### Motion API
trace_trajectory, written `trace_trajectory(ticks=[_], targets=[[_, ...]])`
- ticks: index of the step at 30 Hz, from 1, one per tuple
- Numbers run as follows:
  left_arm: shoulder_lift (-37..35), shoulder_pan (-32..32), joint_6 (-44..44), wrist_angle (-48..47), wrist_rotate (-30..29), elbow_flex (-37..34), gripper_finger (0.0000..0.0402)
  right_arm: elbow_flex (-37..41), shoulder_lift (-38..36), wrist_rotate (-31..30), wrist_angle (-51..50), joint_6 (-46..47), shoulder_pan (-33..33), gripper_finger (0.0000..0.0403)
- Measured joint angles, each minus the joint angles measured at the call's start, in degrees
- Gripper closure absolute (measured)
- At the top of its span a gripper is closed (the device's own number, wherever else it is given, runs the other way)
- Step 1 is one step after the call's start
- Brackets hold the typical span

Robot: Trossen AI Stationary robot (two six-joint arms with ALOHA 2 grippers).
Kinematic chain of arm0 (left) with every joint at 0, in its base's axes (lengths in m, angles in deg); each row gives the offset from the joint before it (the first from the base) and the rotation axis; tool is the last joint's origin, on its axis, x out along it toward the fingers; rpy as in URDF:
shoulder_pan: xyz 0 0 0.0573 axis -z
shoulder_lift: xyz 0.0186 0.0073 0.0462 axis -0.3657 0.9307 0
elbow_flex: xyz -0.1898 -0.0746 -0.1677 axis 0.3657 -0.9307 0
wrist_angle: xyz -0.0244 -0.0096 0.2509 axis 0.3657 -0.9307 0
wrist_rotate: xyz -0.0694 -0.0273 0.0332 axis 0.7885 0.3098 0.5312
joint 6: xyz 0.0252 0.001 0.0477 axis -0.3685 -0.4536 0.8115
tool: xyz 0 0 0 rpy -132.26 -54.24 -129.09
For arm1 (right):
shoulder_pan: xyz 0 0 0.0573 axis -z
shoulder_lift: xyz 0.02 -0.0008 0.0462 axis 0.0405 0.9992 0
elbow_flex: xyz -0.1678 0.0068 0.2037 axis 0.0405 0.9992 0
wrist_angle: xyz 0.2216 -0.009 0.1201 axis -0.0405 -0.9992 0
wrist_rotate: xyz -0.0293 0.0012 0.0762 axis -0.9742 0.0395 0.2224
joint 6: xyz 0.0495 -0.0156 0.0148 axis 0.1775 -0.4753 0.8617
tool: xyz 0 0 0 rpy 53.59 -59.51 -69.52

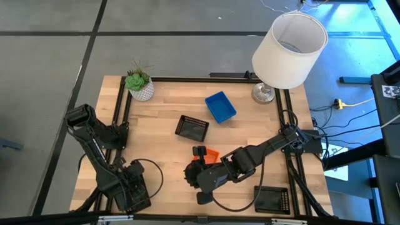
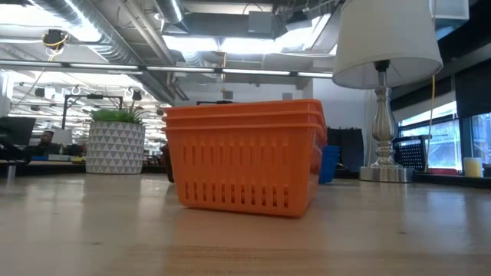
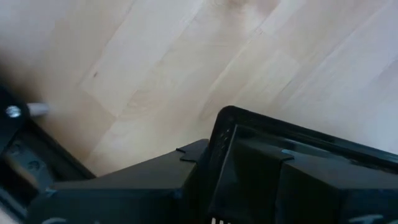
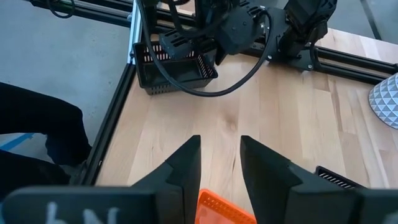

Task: Stack baskets by color
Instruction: Stack the left black bin on the top black bin

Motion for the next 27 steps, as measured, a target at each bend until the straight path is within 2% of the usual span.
trace_trajectory(ticks=[15, 18, 22, 27], targets=[[0.02, -0.4, 0.71, 9.78, 1.7, -8.97, 0.0336, -0.02, 0.04, 0.0, -0.55, -0.03, -0.02, 0.0291], [0.0, -0.6, 0.86, 10.17, 1.96, -9.25, 0.0353, -0.02, 0.04, -0.01, -0.55, -0.59, -0.02, 0.0291], [-0.17, -2.0, 2.76, 10.84, -1.68, -9.1, 0.0392, -0.02, 0.04, -0.02, -0.82, -1.17, -0.18, 0.0291], [-0.5, -3.86, 4.18, 8.37, -3.81, -8.08, 0.0398, -0.02, 0.04, -0.69, -4.5, -1.3, -0.49, 0.0291]])
